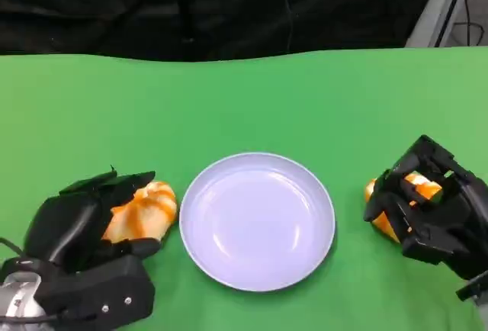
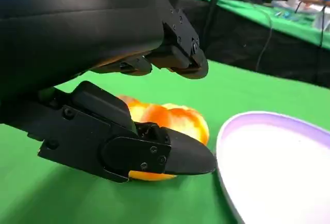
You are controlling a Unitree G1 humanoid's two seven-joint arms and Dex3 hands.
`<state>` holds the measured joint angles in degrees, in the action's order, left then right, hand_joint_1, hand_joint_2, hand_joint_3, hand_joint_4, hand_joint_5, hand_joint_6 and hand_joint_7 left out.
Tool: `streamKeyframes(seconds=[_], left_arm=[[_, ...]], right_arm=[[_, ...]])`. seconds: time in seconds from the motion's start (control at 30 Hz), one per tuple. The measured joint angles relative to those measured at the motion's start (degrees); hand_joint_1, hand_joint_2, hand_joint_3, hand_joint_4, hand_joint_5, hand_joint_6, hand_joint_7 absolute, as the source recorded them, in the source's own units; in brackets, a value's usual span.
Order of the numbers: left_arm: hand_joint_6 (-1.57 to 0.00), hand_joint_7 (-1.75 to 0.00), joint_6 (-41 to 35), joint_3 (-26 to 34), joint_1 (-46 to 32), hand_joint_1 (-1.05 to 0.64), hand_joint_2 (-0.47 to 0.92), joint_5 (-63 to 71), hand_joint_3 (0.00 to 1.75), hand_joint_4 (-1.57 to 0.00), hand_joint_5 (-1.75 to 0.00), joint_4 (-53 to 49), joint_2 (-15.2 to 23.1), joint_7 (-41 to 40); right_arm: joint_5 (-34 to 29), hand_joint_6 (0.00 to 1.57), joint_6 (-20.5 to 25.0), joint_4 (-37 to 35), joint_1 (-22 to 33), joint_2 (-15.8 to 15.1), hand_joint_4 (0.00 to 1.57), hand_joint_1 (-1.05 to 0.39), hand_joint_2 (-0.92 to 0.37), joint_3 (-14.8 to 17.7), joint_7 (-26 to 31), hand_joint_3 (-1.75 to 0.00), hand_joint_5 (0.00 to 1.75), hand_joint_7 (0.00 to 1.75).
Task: Grasp the bread from the table and place it into the plate.
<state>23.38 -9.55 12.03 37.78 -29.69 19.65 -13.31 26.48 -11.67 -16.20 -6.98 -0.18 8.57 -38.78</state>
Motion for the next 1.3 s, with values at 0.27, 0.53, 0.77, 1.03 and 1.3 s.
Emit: streamKeyframes(seconds=[0.27, 0.53, 0.77, 1.03, 1.3], left_arm=[[-0.45, 0.0, -0.34, -1.97, 1.99, -0.84, 0.92, -0.28, 0.33, -0.37, -0.01, -3.92, 0.04, -0.02], [-0.48, -0.01, -0.68, -3.59, 4.34, -0.85, 0.92, -0.29, 0.35, -0.36, 0.0, -8.52, 0.3, -0.09], [-0.49, -0.01, -0.89, -5.02, 6.0, -0.8, 0.92, -0.28, 0.34, -0.37, 0.0, -11.77, 0.3, -1.19], [-0.5, 0.0, 0.48, -6.67, 8.26, -0.21, 0.92, -1.13, 0.04, -0.39, 0.0, -16.17, 0.32, -1.92], [-0.51, 0.0, 1.6, -7.32, 8.29, -0.06, 0.91, -2.4, 0.02, -0.38, 0.0, -16.57, 0.78, -1.31]], right_arm=[[0.0, 0.4, 0.18, 0.3, 0.13, -0.01, 0.49, 0.03, -0.58, -0.03, 0.33, -1.2, 1.75, 1.57], [0.06, 0.39, 0.44, 1.35, 0.34, -0.01, 0.5, 0.05, -0.59, -0.07, 0.38, -1.22, 1.75, 1.6], [0.06, 0.38, 0.5, 2.02, 0.49, -0.02, 0.5, 0.07, -0.6, -0.11, 0.49, -1.23, 1.75, 1.62], [0.11, 0.37, 1.05, 2.11, 0.59, -0.02, 0.5, 0.07, -0.59, -0.09, 0.61, -1.23, 1.75, 1.64], [0.13, 0.36, 1.06, 2.1, 0.59, -0.02, 0.5, 0.07, -0.59, -0.08, 0.63, -1.23, 1.75, 1.64]])
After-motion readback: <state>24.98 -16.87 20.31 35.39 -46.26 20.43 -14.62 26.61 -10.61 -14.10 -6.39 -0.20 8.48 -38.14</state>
